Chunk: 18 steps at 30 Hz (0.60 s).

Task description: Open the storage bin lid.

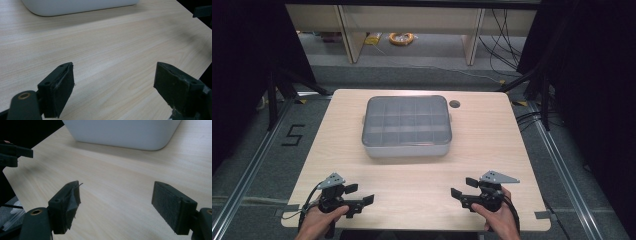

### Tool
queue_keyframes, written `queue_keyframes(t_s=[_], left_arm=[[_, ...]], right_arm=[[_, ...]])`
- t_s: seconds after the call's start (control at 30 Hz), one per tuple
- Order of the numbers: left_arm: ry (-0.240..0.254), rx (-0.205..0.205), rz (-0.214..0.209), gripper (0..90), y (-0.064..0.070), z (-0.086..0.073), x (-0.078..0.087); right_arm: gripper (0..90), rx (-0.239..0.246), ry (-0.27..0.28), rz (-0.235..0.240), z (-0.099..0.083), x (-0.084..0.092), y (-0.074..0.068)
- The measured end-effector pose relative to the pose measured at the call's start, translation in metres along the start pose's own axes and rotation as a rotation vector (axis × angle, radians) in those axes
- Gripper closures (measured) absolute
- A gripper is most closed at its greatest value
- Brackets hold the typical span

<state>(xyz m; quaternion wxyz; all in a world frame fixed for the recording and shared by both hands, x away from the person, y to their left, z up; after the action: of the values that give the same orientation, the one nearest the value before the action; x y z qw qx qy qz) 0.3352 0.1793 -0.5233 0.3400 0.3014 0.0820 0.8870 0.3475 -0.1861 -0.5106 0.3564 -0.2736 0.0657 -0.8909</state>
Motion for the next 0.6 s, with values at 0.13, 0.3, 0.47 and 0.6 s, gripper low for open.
queue_keyframes(t_s=[0.13,0.3,0.47,0.6], left_arm=[[0.004,0.008,0.005,15.9,-0.004,0.005,-0.002],[0.009,0.008,0.008,15.9,-0.006,0.009,-0.004],[0.013,0.007,0.011,15.9,-0.01,0.014,-0.006],[0.014,0.02,0.01,15.9,-0.012,0.018,-0.007]], right_arm=[[23.6,-0.025,0.004,0.0,0.009,-0.003,0.003],[23.8,-0.019,0.008,-0.002,0.016,-0.01,0.01],[23.8,-0.024,-0.002,-0.005,0.021,-0.014,0.014],[23.9,0.0,0.011,-0.008,0.027,-0.016,0.018]])
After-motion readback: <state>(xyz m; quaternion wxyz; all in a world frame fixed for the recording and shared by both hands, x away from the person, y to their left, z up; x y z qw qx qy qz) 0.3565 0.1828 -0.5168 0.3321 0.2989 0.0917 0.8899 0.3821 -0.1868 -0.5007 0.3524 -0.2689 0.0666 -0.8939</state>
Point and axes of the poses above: each handheld gripper's, and its own axes: x roughly backward along the jaws, z roughly out of its top, y roughly to its right, the point moved 6 cm from there along -x, roughly forward along the jaws, and after that the axes turned 5 degrees about y, right-handed, at the moved point
